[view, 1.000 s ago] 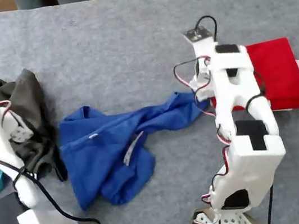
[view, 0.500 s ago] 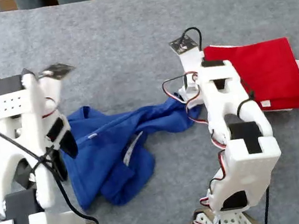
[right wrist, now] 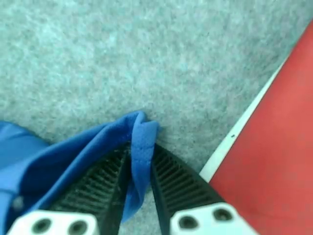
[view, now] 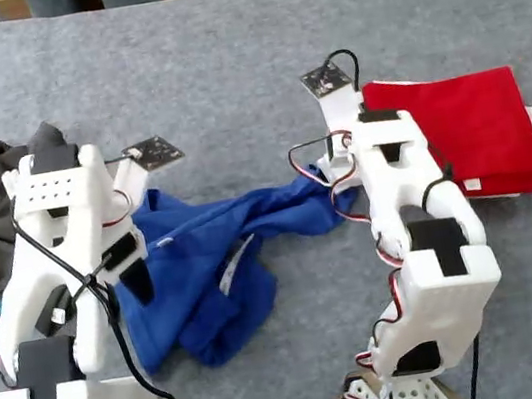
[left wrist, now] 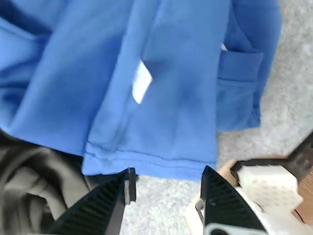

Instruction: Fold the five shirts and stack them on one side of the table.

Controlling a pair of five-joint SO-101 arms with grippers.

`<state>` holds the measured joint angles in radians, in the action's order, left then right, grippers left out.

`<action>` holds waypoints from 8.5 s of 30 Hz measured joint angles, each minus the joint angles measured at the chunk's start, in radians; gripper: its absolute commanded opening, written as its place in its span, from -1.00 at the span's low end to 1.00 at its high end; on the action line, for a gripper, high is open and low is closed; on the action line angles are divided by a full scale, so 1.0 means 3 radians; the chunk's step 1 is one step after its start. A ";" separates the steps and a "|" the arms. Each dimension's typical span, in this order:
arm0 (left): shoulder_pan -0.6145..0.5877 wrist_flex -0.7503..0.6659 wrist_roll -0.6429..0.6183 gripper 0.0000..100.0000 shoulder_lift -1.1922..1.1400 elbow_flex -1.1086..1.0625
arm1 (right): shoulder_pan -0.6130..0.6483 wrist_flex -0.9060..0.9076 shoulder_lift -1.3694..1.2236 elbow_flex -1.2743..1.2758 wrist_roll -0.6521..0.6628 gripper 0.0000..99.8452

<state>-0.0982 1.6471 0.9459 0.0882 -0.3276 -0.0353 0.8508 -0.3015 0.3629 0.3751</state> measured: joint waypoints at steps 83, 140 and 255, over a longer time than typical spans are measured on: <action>-0.0036 0.0010 0.0890 -0.73 -0.1412 0.0859 | 0.0000 -0.0015 0.0000 0.0005 0.0000 -0.97; -0.0153 0.0322 0.1125 -0.95 -0.2056 0.1360 | 0.0000 -0.0015 0.0000 0.0005 0.0000 -0.97; -0.1933 -0.0614 -0.1979 -0.94 0.2972 0.1166 | 0.0527 0.0926 0.3989 -0.0772 -0.0419 -0.97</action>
<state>-0.6782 1.4630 0.3521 0.9797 0.0222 0.1227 1.1285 0.8953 0.1312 0.2493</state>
